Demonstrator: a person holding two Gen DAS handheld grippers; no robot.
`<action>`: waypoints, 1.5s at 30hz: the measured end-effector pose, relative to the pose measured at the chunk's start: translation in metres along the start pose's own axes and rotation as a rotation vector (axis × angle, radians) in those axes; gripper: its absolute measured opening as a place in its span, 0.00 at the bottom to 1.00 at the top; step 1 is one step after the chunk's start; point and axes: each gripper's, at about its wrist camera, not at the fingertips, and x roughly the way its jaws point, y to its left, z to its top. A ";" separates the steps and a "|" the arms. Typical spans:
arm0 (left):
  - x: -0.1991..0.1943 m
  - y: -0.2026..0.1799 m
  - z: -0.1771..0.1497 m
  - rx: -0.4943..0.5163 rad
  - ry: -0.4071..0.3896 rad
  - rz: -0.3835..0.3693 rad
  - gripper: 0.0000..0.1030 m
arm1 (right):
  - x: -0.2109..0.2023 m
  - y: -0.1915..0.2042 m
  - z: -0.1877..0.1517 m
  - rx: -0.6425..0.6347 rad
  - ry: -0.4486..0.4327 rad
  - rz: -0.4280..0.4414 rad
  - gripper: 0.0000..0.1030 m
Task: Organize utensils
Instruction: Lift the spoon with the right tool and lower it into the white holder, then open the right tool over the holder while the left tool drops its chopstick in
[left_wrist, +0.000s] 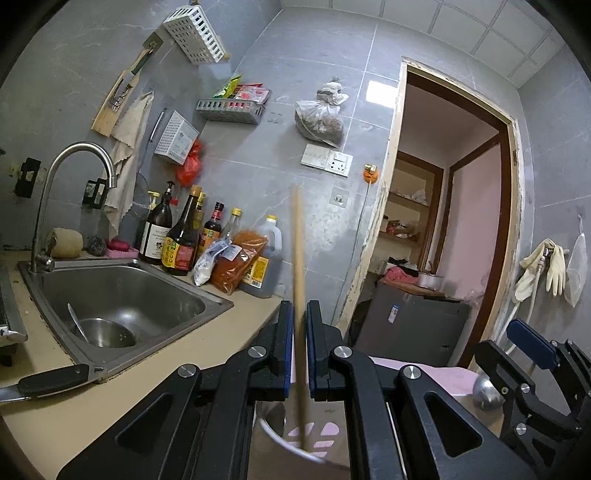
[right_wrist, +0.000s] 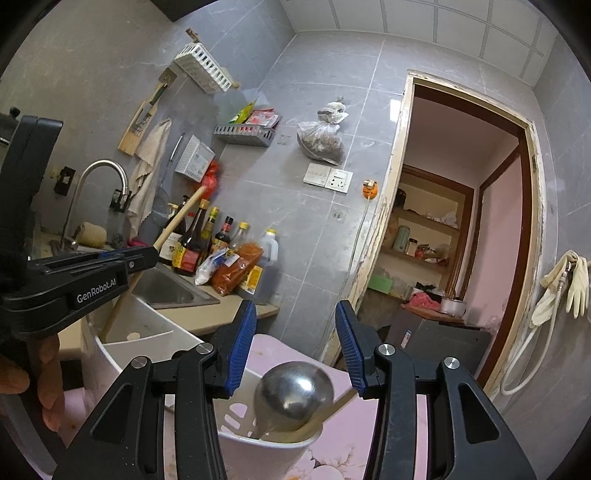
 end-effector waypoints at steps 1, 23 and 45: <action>-0.001 0.001 0.000 -0.002 -0.004 0.003 0.05 | 0.000 0.000 0.000 0.003 0.001 0.000 0.41; -0.005 -0.001 -0.002 -0.007 -0.053 0.012 0.05 | -0.004 0.004 -0.001 0.020 -0.023 0.010 0.44; -0.006 -0.003 0.002 0.004 -0.058 0.019 0.05 | -0.020 -0.009 0.004 0.109 -0.101 -0.006 0.64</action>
